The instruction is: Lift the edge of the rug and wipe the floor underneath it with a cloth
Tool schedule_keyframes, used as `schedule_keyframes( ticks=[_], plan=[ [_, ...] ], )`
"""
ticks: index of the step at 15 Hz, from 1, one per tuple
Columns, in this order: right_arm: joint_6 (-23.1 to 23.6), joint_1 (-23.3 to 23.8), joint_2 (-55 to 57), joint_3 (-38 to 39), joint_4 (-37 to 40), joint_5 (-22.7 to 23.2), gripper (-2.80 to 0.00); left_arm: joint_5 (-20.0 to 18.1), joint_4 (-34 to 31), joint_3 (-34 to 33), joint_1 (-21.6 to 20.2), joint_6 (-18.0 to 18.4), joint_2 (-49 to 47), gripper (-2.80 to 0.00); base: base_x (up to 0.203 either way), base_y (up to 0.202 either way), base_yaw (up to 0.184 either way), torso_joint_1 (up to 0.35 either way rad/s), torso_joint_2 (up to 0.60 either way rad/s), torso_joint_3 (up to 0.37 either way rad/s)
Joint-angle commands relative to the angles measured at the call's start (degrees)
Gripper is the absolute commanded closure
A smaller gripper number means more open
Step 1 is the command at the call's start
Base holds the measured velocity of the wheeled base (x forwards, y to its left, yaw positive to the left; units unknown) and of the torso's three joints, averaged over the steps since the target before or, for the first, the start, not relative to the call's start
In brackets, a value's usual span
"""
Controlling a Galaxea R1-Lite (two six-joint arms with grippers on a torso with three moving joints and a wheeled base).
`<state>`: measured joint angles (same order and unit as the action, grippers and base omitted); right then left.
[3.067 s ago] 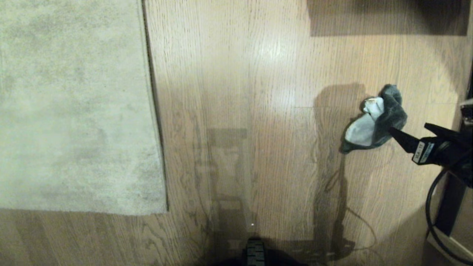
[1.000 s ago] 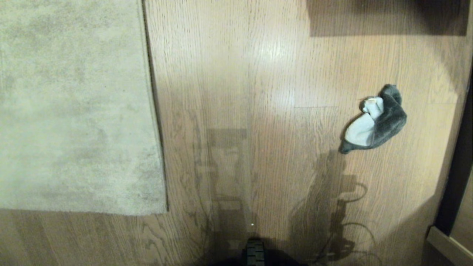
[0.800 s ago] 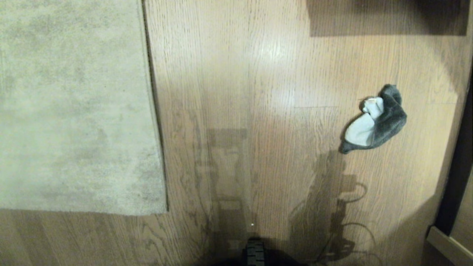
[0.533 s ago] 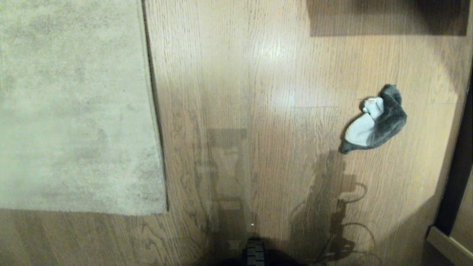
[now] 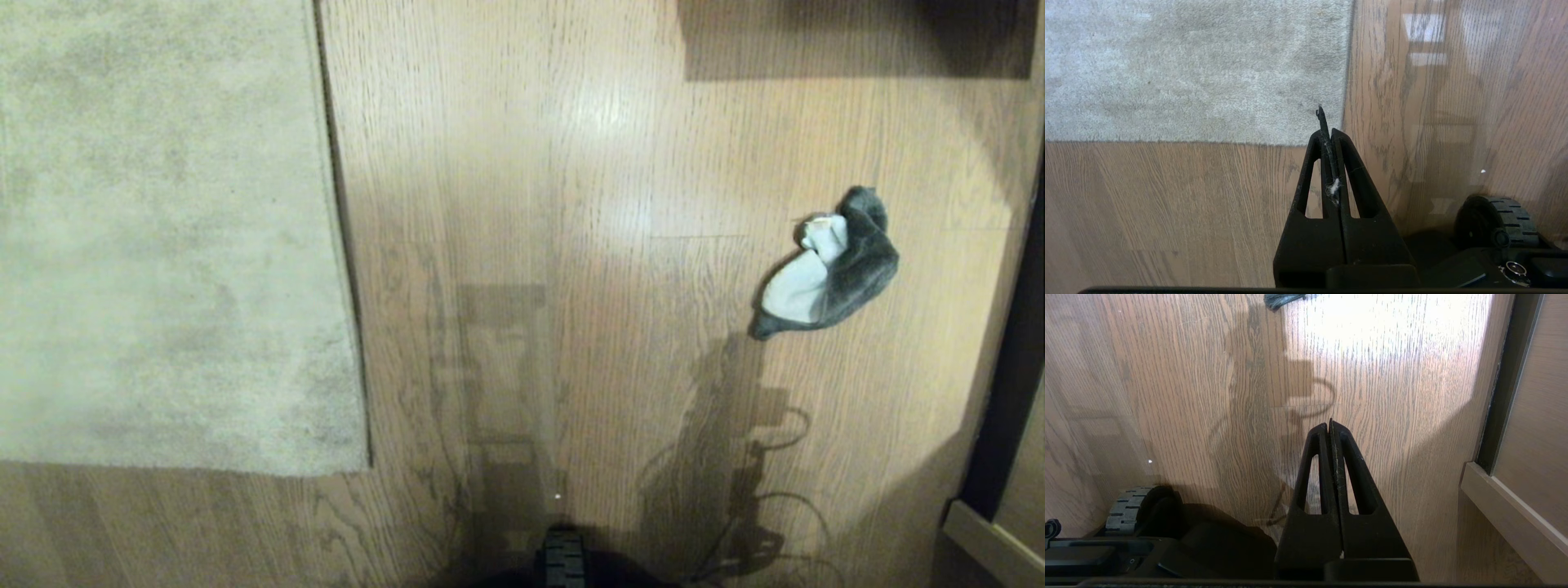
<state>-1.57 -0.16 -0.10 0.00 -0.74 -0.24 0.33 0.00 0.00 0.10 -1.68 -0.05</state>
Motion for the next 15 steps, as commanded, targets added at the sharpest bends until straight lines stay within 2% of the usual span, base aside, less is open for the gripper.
schedule_keyframes(
  ticks=[1,15],
  plan=[
    [-0.01,-0.02,0.19,0.0,-0.05,-0.02,0.0,0.02,0.0,0.0,-0.01,-0.08,-0.04,0.0,0.0,0.0,0.0,0.0,0.0,0.0],
    [-0.01,-0.02,0.19,0.0,-0.05,-0.02,0.0,0.11,-0.09,0.0,-0.01,-0.43,-0.04,0.0,0.0,0.0,0.0,0.0,0.0,0.004]
  ],
)
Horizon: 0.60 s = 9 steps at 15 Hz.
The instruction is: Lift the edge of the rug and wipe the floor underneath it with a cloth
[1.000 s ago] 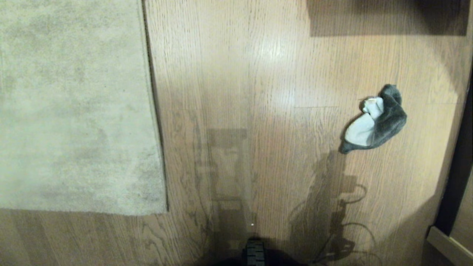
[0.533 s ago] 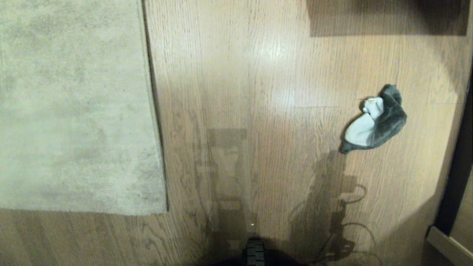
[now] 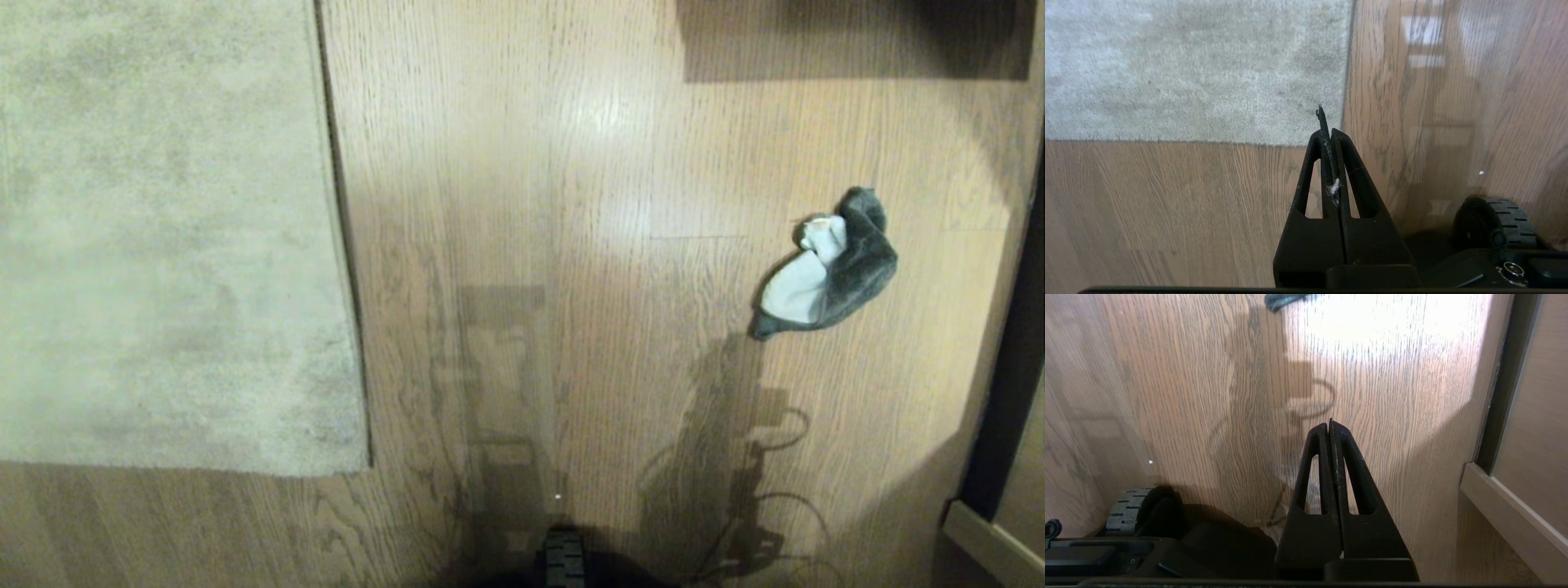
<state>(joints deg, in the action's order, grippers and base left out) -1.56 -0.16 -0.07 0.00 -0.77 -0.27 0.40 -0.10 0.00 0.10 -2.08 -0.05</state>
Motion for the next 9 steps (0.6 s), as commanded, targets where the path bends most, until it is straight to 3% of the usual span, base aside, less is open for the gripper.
schedule_keyframes(
  ticks=[1,9],
  plan=[
    [-0.02,-0.02,0.16,0.0,-0.02,0.0,0.0,0.04,0.01,0.0,-0.01,-0.02,-0.04,0.0,0.0,0.0,0.0,0.003,0.0,0.122],
    [-0.02,-0.02,0.16,0.0,-0.02,0.0,0.0,0.04,0.1,0.0,-0.01,-0.29,-0.04,0.0,0.0,0.0,0.0,0.003,0.0,0.191]
  ],
)
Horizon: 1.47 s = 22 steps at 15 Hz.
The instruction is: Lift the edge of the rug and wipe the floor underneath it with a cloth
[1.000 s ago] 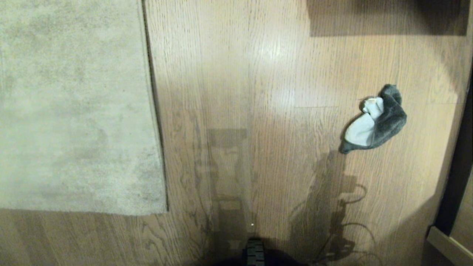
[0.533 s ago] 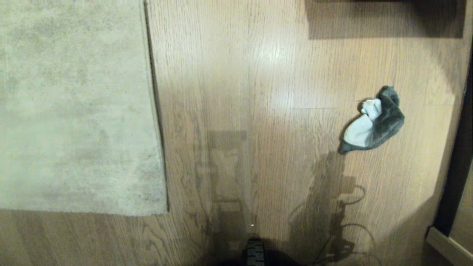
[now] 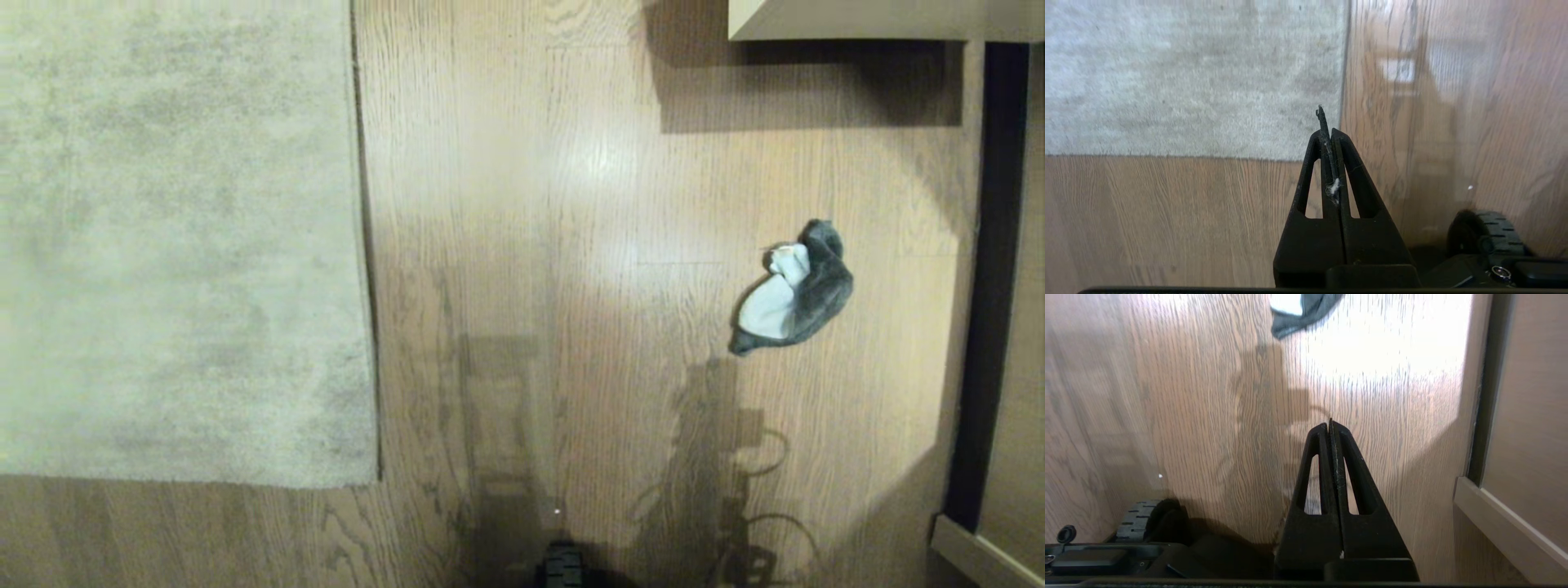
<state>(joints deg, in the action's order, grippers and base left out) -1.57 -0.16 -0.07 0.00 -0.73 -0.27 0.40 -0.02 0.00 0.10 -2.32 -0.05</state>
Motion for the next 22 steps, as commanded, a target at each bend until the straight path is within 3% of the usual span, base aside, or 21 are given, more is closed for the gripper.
schedule_keyframes(
  ticks=[1,22],
  plan=[
    [-0.01,-0.02,0.16,0.0,-0.06,0.0,0.0,0.04,0.02,0.0,-0.01,0.03,-0.04,0.0,0.0,0.0,0.0,0.0,0.0,0.199],
    [-0.01,-0.02,0.16,0.0,-0.06,0.0,0.0,0.04,-0.15,0.0,-0.01,0.56,-0.04,0.0,0.0,0.0,0.0,0.001,0.0,0.203]
  ],
)
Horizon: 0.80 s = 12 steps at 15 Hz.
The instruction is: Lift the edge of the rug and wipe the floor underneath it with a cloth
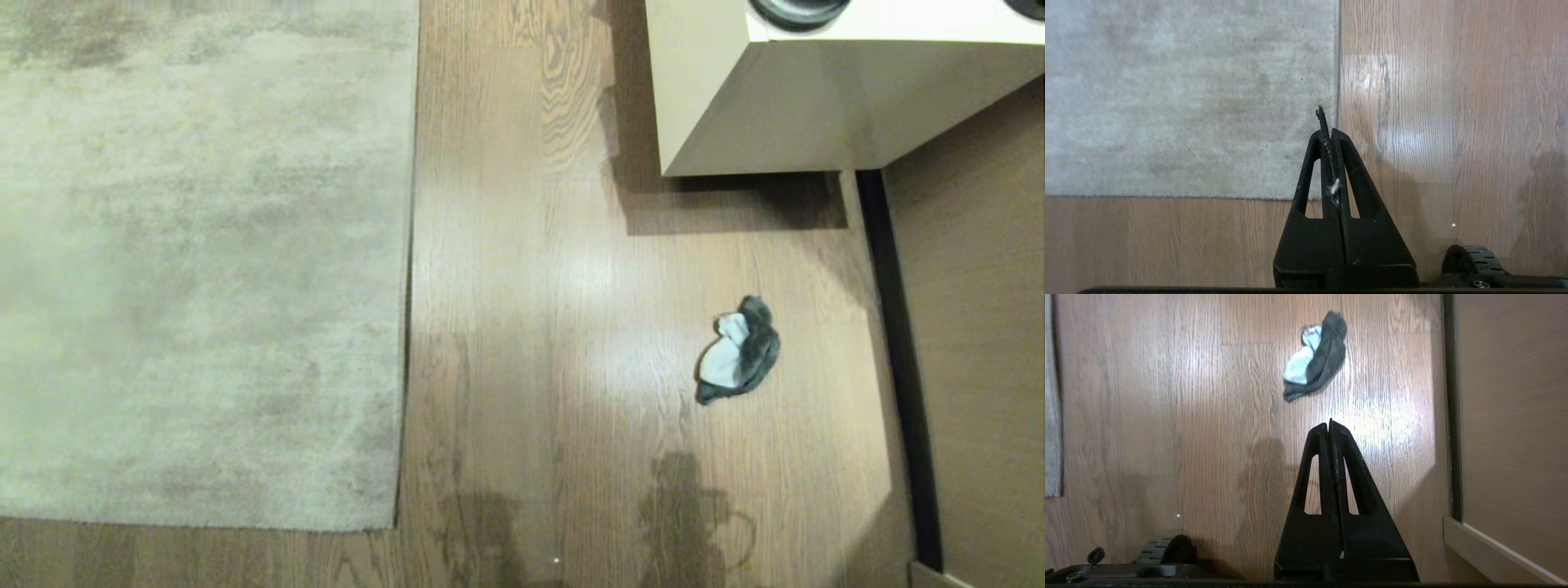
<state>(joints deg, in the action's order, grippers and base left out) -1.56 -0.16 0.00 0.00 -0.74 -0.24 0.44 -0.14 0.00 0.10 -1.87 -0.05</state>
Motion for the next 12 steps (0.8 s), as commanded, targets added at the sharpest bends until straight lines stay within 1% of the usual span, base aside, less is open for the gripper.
schedule_keyframes(
  ticks=[1,4,6,12],
  plan=[
    [-0.02,-0.02,0.09,0.0,-0.05,-0.02,0.0,0.0,-0.04,0.0,-0.01,0.11,-0.04,0.0,0.0,0.0,0.0,0.002,0.01,0.202],
    [-0.02,-0.02,0.09,0.0,-0.05,-0.02,0.0,0.0,0.05,0.0,-0.01,-0.22,-0.04,0.0,0.0,0.0,0.0,0.002,0.0,0.203],
    [-0.02,-0.02,0.09,0.0,-0.05,-0.02,0.0,0.7,-0.04,0.0,-0.01,0.02,-0.04,0.0,0.0,0.0,0.0,0.001,0.0,0.192],
    [-0.02,-0.02,0.09,0.0,-0.05,-0.02,0.0,0.79,-0.04,0.0,-0.01,-0.42,-0.04,0.0,0.0,0.0,0.0,0.002,0.0,0.156]
  ],
)
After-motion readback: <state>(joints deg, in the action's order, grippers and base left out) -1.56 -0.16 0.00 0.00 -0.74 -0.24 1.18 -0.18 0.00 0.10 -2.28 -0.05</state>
